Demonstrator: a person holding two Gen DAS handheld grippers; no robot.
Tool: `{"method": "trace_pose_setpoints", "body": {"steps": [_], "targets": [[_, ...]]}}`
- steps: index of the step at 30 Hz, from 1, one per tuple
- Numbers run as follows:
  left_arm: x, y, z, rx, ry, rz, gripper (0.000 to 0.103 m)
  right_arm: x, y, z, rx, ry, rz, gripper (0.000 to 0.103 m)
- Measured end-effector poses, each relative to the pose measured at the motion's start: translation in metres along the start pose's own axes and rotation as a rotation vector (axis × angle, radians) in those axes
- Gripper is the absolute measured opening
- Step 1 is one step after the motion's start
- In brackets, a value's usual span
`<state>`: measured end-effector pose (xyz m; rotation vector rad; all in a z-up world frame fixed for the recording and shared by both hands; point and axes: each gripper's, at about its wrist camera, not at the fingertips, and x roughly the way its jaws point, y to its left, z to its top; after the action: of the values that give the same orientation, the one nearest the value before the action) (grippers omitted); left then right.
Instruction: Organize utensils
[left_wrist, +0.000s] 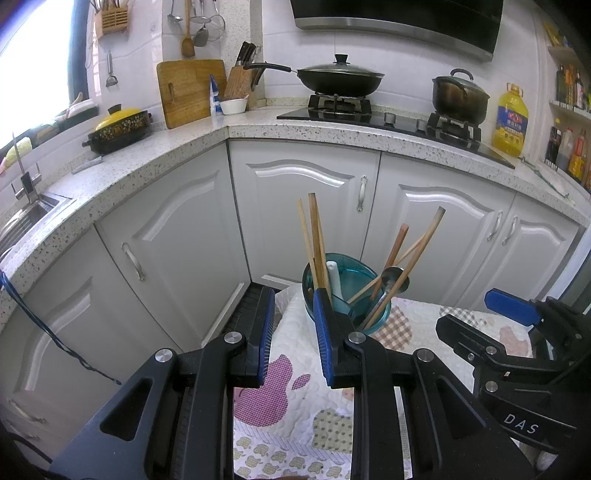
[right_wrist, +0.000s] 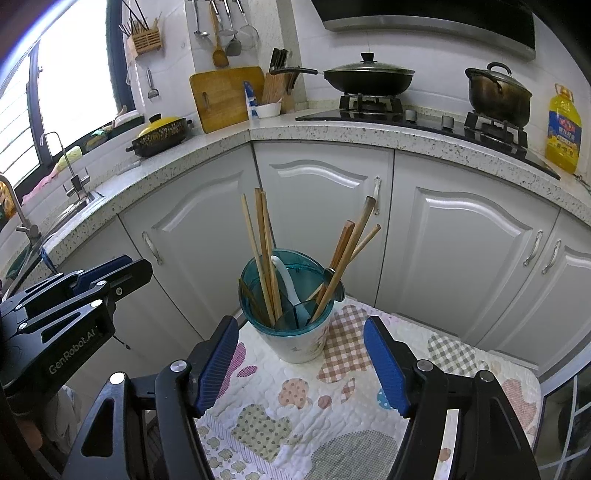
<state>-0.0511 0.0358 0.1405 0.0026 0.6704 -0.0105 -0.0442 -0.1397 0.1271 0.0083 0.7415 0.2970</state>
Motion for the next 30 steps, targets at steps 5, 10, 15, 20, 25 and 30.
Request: {"method": "trace_pose_setpoints", "body": {"steps": [5, 10, 15, 20, 25, 30], "targets": [[0.0012, -0.0018, -0.0020, 0.005, 0.003, -0.002, 0.021, 0.0011, -0.0004, -0.0006, -0.006, 0.005, 0.001, 0.069], [-0.0005, -0.0045, -0.0038, 0.008, 0.003, -0.002, 0.021, 0.0011, 0.0012, -0.0008, -0.008, 0.009, 0.002, 0.069], [-0.0005, -0.0042, -0.0042, 0.010, 0.002, -0.001, 0.021, 0.0013, 0.0017, -0.0006, -0.007, 0.010, 0.002, 0.069], [-0.0004, -0.0044, -0.0041, 0.011, 0.002, -0.002, 0.021, 0.0006, 0.0032, -0.0009, -0.011, 0.010, 0.002, 0.069], [-0.0013, -0.0054, -0.0049, 0.010, 0.007, -0.002, 0.021, 0.0021, 0.0037, 0.0000, -0.017, 0.014, 0.003, 0.069], [-0.0008, -0.0065, -0.0050, 0.011, 0.008, -0.004, 0.021, 0.0028, 0.0040, 0.0002, -0.016, 0.017, 0.004, 0.070]]}}
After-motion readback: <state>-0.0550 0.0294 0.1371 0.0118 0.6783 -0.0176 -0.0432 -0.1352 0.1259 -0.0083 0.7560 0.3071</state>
